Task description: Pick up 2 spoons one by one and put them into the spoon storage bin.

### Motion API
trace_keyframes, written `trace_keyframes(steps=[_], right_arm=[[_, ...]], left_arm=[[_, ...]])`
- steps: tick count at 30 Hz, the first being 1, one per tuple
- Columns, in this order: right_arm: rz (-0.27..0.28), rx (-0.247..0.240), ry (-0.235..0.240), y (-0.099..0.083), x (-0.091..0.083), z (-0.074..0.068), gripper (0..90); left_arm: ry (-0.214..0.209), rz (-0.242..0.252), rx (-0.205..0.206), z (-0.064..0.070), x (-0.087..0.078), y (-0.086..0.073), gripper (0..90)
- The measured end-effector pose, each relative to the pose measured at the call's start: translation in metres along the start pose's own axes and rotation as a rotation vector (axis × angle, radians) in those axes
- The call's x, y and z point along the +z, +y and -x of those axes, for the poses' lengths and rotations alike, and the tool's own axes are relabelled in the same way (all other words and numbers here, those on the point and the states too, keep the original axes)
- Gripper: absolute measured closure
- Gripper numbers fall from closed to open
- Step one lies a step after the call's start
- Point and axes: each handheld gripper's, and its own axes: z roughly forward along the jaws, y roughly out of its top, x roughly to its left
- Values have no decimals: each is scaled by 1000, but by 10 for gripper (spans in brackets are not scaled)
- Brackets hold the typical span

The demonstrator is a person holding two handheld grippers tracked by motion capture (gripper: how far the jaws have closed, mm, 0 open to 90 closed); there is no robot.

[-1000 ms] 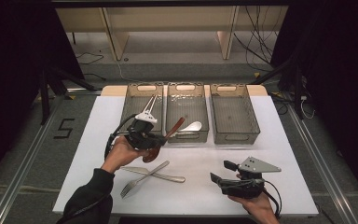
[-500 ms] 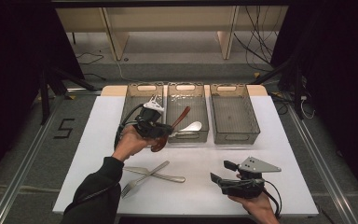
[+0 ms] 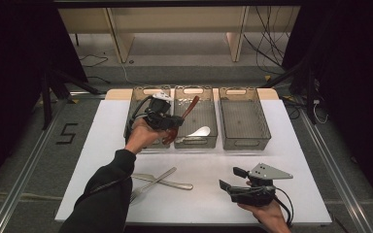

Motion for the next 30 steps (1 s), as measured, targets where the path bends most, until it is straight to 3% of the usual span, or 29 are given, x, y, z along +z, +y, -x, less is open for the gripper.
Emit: trace_keyframes(steps=[13, 30], right_arm=[[0, 0, 3, -1, 0, 1, 300], [0, 1, 6, -1, 1, 1, 300]], left_arm=[[7, 23, -47, -13, 20, 16, 804], [30, 27, -70, -19, 39, 23, 804]])
